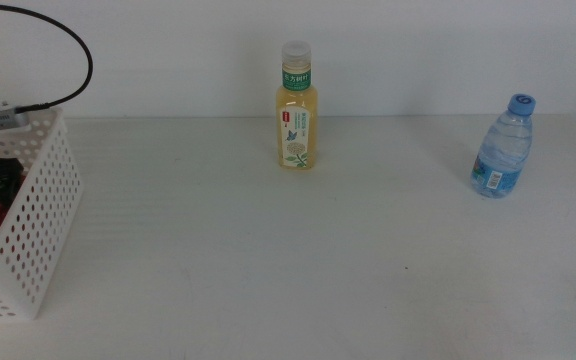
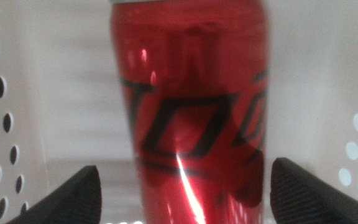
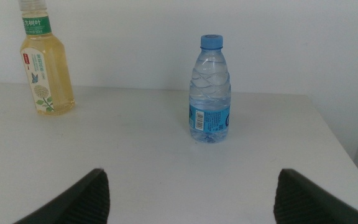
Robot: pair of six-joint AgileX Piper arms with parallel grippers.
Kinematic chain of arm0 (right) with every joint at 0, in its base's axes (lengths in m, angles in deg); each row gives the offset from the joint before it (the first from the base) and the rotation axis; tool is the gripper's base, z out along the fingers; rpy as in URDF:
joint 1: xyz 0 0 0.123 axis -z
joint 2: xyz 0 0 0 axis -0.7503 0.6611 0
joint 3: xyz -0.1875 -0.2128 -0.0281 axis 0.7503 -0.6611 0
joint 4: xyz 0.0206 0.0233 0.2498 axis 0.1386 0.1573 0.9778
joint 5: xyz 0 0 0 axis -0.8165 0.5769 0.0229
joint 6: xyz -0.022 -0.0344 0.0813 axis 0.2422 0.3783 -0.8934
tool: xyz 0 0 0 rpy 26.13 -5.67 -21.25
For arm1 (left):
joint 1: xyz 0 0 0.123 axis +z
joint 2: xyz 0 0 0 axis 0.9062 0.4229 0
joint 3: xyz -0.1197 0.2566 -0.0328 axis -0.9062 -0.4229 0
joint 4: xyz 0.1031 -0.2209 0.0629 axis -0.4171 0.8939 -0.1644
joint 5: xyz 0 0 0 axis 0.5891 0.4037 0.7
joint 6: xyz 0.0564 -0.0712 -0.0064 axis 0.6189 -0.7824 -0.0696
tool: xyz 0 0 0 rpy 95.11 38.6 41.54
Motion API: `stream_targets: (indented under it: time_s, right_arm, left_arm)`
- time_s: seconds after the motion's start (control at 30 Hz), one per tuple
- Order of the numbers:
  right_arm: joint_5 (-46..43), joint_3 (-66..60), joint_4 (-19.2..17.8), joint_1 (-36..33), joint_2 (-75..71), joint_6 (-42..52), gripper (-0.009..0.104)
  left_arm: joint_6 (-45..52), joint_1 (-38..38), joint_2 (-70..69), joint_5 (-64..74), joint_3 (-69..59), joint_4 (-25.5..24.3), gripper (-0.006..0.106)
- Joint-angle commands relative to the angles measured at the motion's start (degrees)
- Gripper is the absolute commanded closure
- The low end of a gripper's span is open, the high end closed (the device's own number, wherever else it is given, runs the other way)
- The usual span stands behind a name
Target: Use arms to grab the bottles and put them into the dustbin to the left of the table.
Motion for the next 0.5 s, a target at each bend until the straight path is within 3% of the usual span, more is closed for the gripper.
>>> stream_targets:
  time_s: [0.0,0.13,0.47]
  right_arm:
    - [-4.35,0.41,-0.38,0.3,-1.53,0.57,0.018]
    - [-4.35,0.41,-0.38,0.3,-1.53,0.57,0.018]
    - [-4.35,0.41,-0.38,0.3,-1.53,0.57,0.018]
  left_arm:
    - [-1.58,-0.12,-4.15,4.88,1.94,0.56,0.01]
    - [-4.91,-0.64,-5.43,5.76,3.28,1.21,0.01]
    - [-10.73,-8.46,-17.94,5.58,6.26,-4.93,0.01]
